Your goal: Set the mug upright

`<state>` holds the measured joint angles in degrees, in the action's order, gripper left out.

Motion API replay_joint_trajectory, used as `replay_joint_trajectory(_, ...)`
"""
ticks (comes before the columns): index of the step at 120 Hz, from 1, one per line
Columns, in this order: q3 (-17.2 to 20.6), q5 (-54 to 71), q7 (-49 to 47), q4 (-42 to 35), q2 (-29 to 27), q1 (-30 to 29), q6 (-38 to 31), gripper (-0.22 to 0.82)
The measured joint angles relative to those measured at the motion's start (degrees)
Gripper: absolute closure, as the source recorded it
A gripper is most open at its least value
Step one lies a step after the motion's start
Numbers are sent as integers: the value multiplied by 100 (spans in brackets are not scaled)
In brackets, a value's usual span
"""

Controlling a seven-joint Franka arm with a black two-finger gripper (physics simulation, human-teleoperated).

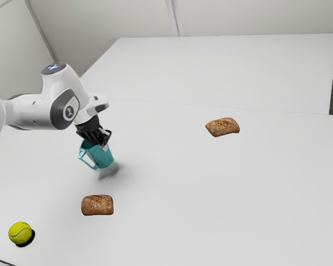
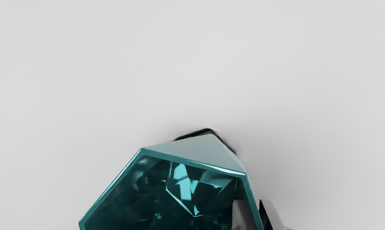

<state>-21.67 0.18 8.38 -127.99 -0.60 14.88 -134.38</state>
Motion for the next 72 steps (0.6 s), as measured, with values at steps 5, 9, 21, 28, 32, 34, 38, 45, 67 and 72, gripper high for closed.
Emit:
replay_joint_trajectory(5, 1, 55, -74, 0, 3, -76, 2, 78)
replay_joint_trajectory(9, 3, 89, -130, 0, 14, -137, 5, 78)
replay_joint_trajectory(21, -19, 147, -278, 22, 80, -290, 56, 78)
replay_joint_trajectory(28, -88, 165, -355, 31, 113, -321, 90, 78)
replay_joint_trajectory(32, -100, 171, -398, 36, 132, -362, 106, 78)
replay_joint_trajectory(34, -103, 173, -418, 40, 149, -385, 113, 78)
replay_joint_trajectory(38, -104, 176, -456, 49, 178, -426, 125, 78)
replay_joint_trajectory(45, -103, 179, -520, 57, 229, -455, 143, 78)
replay_joint_trajectory(67, -97, 179, -690, 101, 524, 144, 175, 78)
replay_joint_trajectory(72, -97, 186, -725, 103, 552, 241, 179, 78)
